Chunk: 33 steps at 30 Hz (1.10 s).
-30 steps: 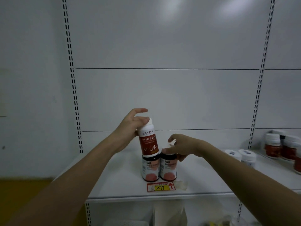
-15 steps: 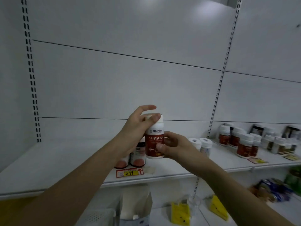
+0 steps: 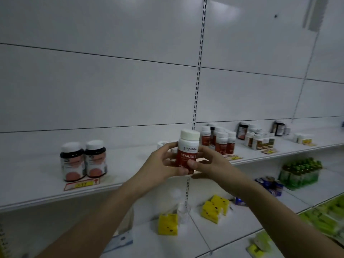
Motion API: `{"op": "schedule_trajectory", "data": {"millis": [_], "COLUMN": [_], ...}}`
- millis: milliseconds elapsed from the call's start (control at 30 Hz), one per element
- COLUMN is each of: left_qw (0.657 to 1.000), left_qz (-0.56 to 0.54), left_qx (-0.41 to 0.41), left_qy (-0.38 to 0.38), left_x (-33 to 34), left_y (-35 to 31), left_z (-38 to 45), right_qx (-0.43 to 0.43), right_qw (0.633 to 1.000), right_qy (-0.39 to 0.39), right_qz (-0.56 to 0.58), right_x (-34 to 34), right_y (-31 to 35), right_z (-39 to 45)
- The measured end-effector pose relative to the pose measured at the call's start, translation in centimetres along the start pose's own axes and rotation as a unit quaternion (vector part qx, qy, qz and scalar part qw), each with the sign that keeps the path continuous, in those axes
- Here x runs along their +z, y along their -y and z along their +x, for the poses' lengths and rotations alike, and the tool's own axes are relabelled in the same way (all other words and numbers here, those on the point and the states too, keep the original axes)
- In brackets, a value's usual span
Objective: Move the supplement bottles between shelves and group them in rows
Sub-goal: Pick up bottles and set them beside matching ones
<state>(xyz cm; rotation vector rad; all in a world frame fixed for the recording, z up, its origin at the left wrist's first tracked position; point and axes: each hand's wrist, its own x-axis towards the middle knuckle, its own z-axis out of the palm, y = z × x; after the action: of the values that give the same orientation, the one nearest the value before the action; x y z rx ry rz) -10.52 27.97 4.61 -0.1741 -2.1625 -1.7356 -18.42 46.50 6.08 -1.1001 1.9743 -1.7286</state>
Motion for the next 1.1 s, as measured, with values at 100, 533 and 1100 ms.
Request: {"op": "schedule_trajectory", "data": {"millis": [100,533,1100], "left_qw": [1.000,0.996,0.991], "left_qz": [-0.006,0.068,0.102], "left_qx": [0.000,-0.006,0.016], "left_qy": [-0.009,0.057,-0.088], "left_x": [6.6,24.4,15.3], "left_y": [0.6,-1.8,-2.1], "left_z": [0.8,6.7,18.5], "right_qx": [-0.003,-0.011,-0.088], "right_qw": [0.999,0.993,0.988], "right_qy": [-0.019,-0.085,-0.051], "right_qz": [-0.035,-0.085,-0.117], "right_x": [-6.0,-22.9,-24.0], "right_y": [0.1,-0.9,-4.1], "right_z": [-2.9,-9.9,5.6]}}
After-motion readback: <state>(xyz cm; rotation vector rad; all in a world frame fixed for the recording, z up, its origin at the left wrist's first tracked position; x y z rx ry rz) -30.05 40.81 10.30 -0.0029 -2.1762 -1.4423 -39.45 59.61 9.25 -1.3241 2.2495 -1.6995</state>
